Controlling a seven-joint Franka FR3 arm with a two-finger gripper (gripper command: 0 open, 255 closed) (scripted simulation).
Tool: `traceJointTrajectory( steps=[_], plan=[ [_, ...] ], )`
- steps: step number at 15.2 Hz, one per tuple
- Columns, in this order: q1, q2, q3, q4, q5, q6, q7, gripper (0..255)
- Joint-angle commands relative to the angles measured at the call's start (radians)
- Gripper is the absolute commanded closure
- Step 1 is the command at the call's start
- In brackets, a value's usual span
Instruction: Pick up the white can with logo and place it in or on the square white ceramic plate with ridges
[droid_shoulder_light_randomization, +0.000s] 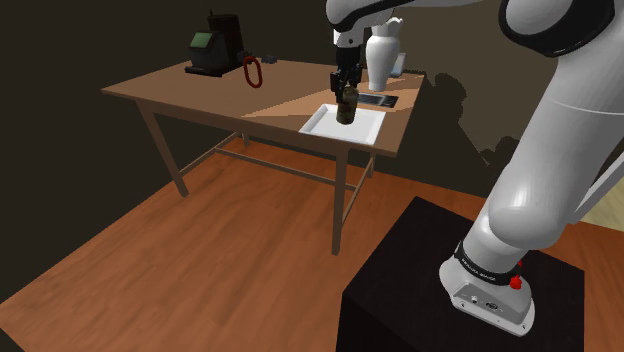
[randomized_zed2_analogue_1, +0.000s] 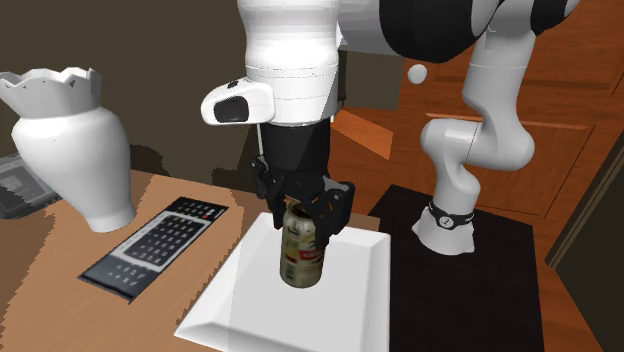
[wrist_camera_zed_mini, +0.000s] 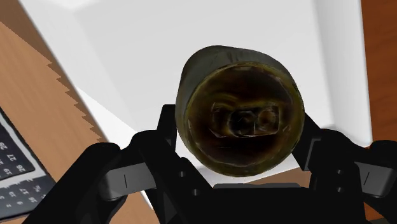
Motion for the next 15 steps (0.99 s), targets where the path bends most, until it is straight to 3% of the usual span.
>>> traceJointTrajectory(
  steps=[1,2,3,8,12,15],
  plan=[
    [0.0,0.0,0.0,0.0,0.0,0.0,0.0,255],
    [0.0,0.0,0.0,0.0,0.0,0.0,0.0,255],
    [0.0,0.0,0.0,0.0,0.0,0.0,0.0,0],
    [0.0,0.0,0.0,0.0,0.0,0.0,0.0,0],
    [-0.001,0.004,0.0,0.133,0.001,-0.128,-0.001,0],
    [-0.001,0.004,0.0,0.132,0.001,-0.128,-0.001,0]
  ],
)
